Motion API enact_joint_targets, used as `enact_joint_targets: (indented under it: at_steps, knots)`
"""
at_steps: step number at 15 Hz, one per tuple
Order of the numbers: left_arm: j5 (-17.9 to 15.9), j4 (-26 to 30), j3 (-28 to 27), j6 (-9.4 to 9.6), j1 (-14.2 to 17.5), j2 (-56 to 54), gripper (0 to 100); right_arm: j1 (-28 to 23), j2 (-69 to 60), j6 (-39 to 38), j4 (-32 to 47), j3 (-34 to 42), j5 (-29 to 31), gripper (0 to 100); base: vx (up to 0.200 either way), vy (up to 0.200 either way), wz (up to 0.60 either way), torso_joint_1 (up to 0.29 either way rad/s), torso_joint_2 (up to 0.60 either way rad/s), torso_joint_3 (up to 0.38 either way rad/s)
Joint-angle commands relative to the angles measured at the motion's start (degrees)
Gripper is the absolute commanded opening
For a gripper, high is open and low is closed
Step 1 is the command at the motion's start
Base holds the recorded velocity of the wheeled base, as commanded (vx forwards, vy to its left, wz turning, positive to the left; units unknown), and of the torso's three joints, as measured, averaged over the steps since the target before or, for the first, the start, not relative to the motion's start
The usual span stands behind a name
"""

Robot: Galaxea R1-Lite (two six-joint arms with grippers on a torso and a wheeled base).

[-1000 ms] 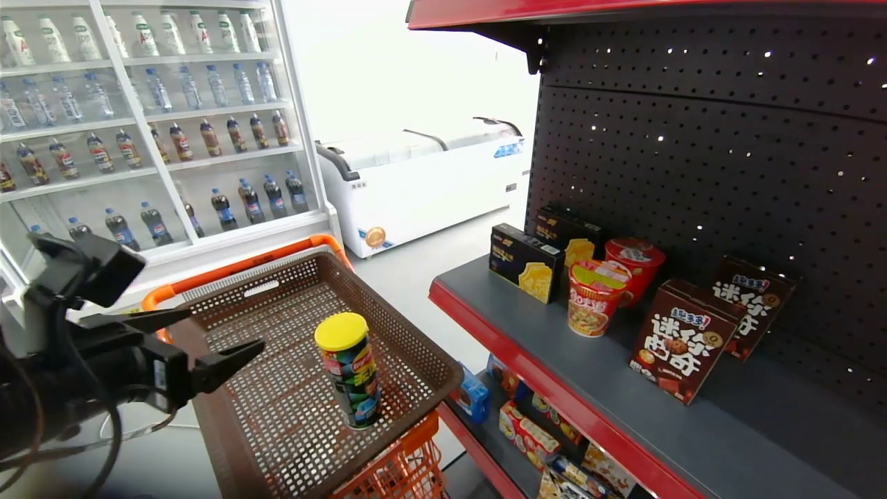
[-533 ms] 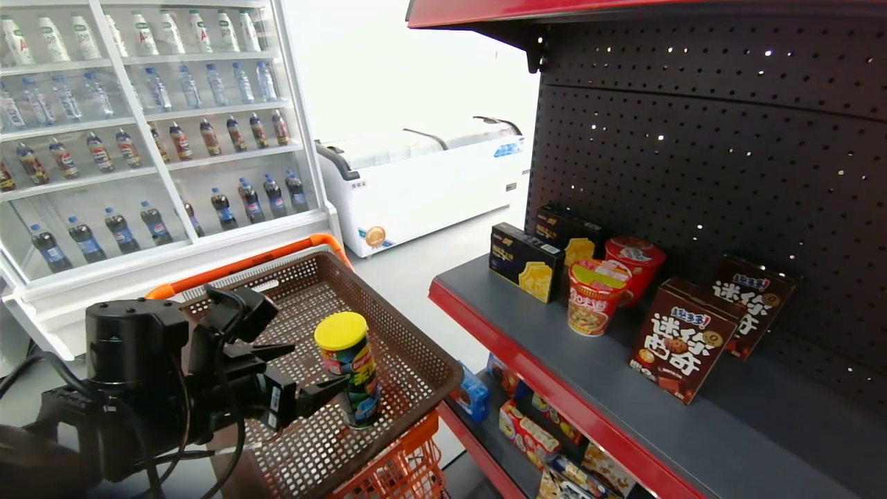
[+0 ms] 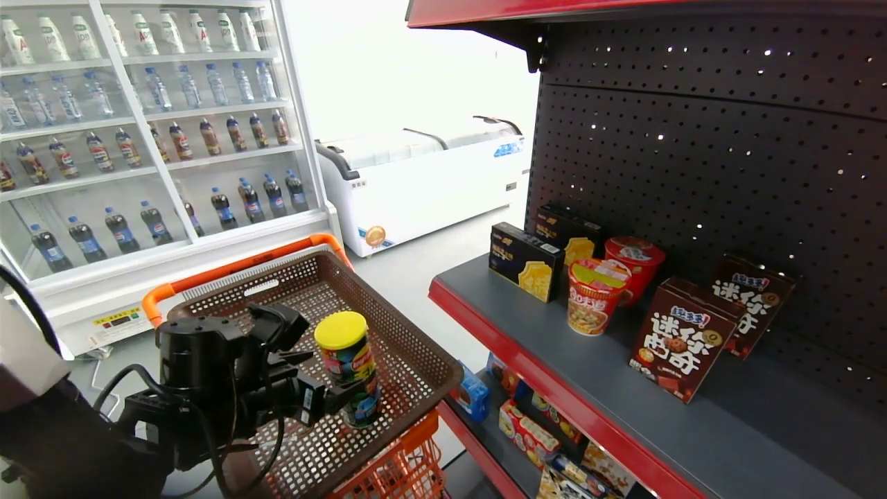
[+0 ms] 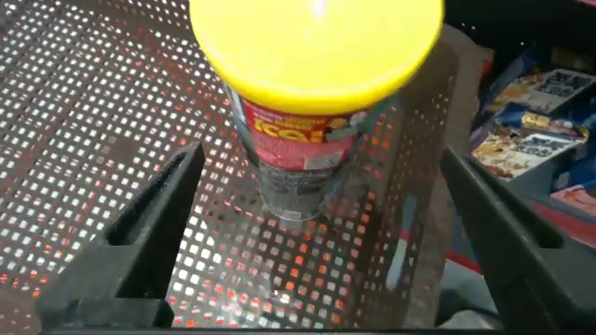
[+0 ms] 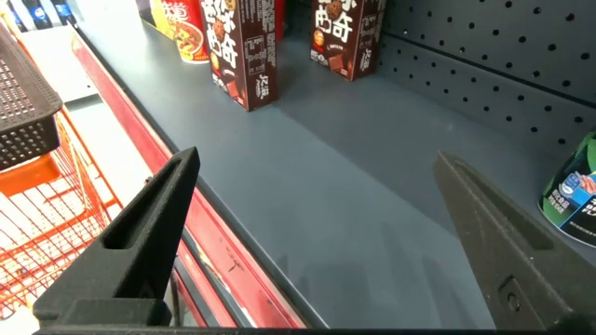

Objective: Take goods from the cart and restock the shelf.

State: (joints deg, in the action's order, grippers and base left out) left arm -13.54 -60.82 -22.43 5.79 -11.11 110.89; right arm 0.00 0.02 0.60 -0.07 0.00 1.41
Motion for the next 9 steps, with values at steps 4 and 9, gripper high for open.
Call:
enact_joint_targets:
  at_steps: [4,9]
  knots:
    - [0.0,-5.1,-2.1,0.98,-0.1,10.3,100,0.0,0.0,0.0,0.0,0.0,0.0,100,0.000,0.000,0.00,0.000,0.00,0.000]
    - [0.0,-7.4,-9.6,1.24,-0.1,16.4,100,0.0,0.0,0.0,0.0,0.0,0.0,100,0.000,0.000,0.00,0.000,0.00,0.000]
